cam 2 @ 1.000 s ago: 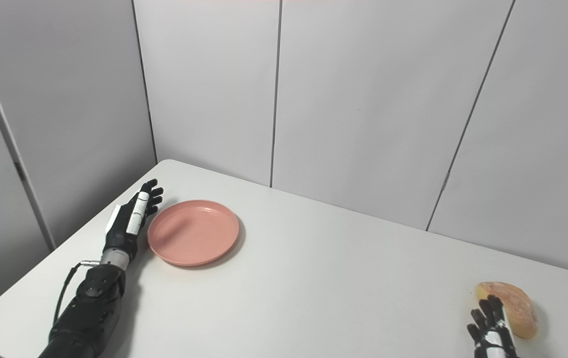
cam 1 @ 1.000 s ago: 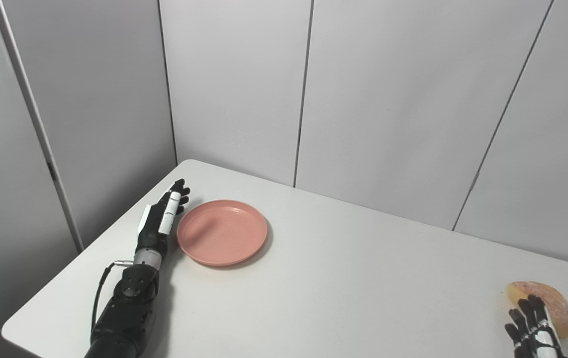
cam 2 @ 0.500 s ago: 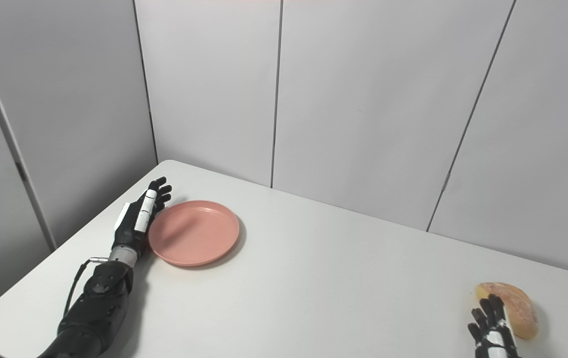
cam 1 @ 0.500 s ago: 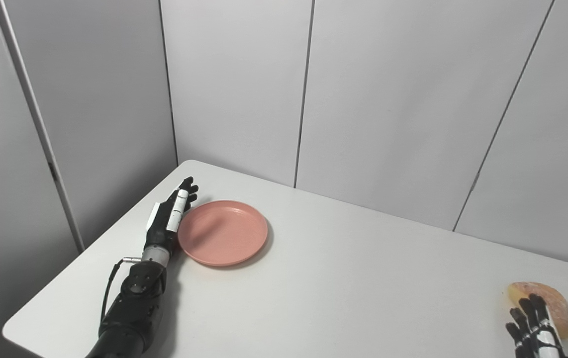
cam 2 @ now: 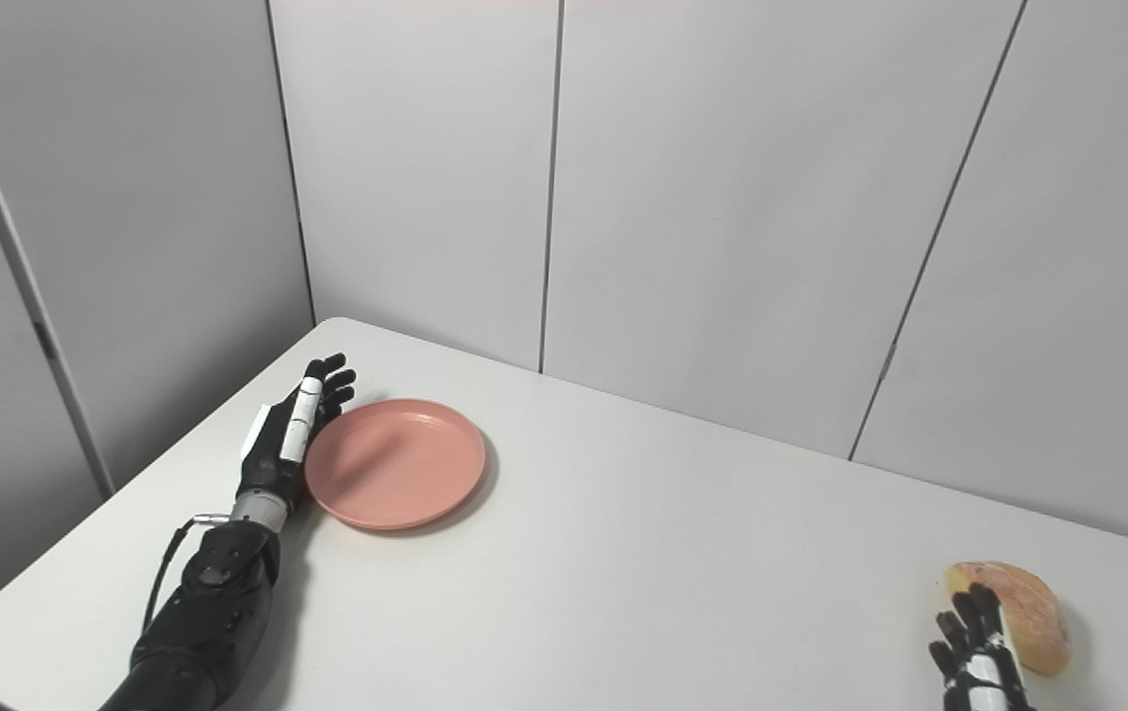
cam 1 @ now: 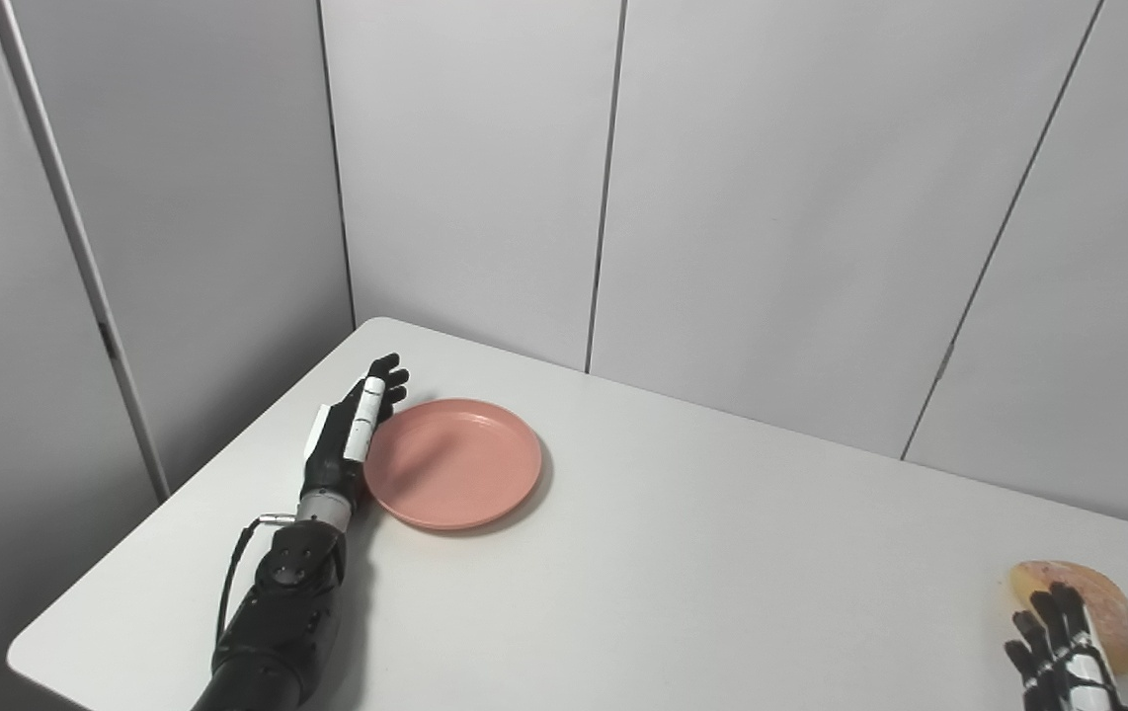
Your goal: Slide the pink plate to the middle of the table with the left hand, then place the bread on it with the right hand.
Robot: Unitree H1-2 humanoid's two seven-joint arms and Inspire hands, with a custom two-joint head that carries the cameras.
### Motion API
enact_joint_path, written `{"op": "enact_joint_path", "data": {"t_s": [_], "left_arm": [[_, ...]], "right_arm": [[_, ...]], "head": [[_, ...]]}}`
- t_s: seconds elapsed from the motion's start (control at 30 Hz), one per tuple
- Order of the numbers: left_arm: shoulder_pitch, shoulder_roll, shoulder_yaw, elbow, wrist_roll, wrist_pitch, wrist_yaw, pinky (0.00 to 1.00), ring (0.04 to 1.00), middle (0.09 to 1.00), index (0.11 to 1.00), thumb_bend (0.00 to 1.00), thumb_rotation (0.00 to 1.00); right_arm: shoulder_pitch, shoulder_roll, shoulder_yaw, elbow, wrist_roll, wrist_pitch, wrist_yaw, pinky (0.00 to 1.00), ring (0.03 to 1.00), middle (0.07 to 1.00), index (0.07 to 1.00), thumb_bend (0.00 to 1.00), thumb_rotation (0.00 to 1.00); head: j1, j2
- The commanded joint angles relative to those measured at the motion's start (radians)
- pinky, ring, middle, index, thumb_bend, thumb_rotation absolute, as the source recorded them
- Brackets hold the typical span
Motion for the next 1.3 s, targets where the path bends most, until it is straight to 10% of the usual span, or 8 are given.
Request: {"op": "enact_joint_path", "data": {"t_s": [0.0, 1.27], "left_arm": [[-0.003, -0.039, -0.008, 0.017, -0.015, -0.042, -0.019, 0.92, 0.893, 0.874, 0.861, 0.79, 1.0], [-0.015, -0.233, -0.121, -0.084, 0.02, 0.061, -0.009, 0.95, 0.904, 0.879, 0.873, 0.79, 1.0]], "right_arm": [[-0.013, 0.002, -0.007, -0.037, 0.009, 0.015, -0.008, 1.0, 1.0, 1.0, 1.0, 0.44, 0.86], [-0.034, 0.021, -0.005, -0.004, -0.017, -0.015, -0.03, 1.0, 1.0, 1.0, 1.0, 0.46, 0.81]], "head": [[0.0, 0.003], [-0.092, 0.034]]}}
